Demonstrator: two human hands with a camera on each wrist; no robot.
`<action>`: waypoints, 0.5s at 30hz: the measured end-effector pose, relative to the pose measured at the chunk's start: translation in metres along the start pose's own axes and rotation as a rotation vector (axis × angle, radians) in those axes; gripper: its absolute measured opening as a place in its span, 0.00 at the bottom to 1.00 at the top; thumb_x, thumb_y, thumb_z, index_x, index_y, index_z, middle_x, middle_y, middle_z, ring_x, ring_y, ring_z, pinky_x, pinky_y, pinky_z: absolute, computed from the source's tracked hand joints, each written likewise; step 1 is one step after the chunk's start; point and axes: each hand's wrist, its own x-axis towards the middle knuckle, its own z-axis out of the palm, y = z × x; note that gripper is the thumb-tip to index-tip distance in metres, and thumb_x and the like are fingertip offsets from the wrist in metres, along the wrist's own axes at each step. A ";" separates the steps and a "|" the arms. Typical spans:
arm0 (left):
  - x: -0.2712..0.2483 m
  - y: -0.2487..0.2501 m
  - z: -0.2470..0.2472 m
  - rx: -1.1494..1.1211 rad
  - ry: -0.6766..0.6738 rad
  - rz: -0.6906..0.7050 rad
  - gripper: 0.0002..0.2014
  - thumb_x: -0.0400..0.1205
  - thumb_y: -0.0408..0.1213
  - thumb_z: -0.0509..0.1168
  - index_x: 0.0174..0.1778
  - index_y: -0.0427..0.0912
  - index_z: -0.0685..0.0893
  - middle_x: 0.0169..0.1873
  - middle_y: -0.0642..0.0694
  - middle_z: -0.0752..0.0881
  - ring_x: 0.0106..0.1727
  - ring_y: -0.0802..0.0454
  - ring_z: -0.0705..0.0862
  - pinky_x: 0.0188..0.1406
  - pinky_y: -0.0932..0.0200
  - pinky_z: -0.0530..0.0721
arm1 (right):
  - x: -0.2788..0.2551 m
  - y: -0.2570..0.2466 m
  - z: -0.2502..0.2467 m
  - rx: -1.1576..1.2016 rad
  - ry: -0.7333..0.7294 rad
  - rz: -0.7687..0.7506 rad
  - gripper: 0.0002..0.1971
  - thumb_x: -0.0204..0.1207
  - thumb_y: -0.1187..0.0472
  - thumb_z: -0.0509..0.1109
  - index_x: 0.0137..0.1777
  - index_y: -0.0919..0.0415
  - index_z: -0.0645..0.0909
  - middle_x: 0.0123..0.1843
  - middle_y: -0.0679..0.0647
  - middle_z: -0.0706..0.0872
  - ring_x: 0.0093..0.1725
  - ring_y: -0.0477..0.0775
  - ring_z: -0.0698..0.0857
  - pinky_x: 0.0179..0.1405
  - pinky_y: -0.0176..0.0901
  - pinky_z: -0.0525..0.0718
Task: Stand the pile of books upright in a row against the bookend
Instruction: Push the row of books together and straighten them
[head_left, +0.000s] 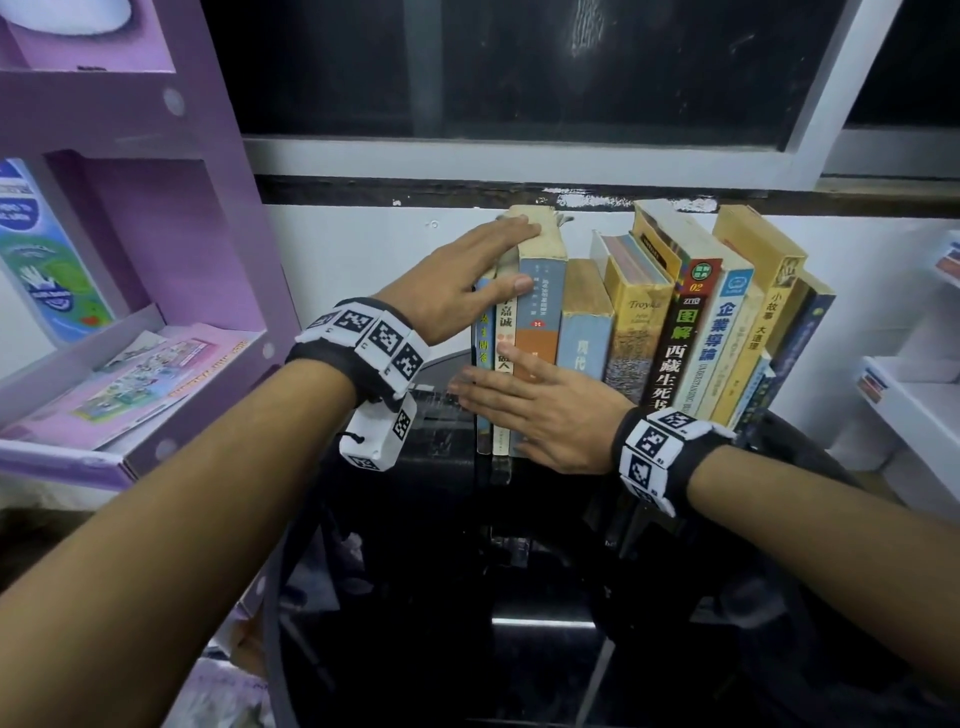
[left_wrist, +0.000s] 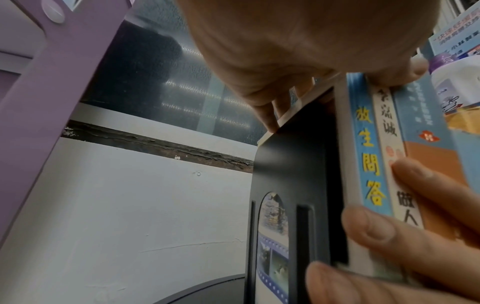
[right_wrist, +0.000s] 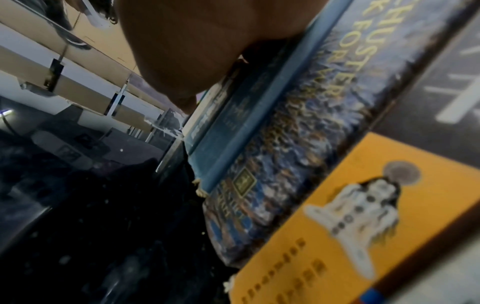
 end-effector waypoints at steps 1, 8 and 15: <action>0.001 -0.001 0.000 0.005 0.004 0.004 0.27 0.87 0.51 0.55 0.82 0.47 0.63 0.82 0.46 0.63 0.82 0.53 0.60 0.78 0.64 0.56 | 0.000 0.000 0.000 -0.005 -0.003 -0.002 0.37 0.83 0.43 0.48 0.85 0.65 0.45 0.86 0.59 0.42 0.85 0.59 0.38 0.81 0.68 0.41; 0.000 -0.002 0.003 -0.004 0.028 0.009 0.26 0.88 0.50 0.54 0.82 0.47 0.63 0.82 0.47 0.63 0.82 0.54 0.60 0.79 0.61 0.58 | 0.002 0.002 0.005 -0.019 -0.005 0.005 0.35 0.83 0.46 0.46 0.85 0.65 0.45 0.87 0.59 0.43 0.85 0.59 0.38 0.82 0.66 0.40; 0.002 -0.004 0.006 -0.017 0.047 0.007 0.25 0.88 0.47 0.54 0.81 0.45 0.64 0.81 0.46 0.65 0.80 0.55 0.62 0.73 0.73 0.55 | 0.002 0.002 0.007 -0.024 0.002 0.007 0.35 0.83 0.47 0.42 0.85 0.65 0.41 0.87 0.59 0.42 0.85 0.59 0.40 0.82 0.65 0.40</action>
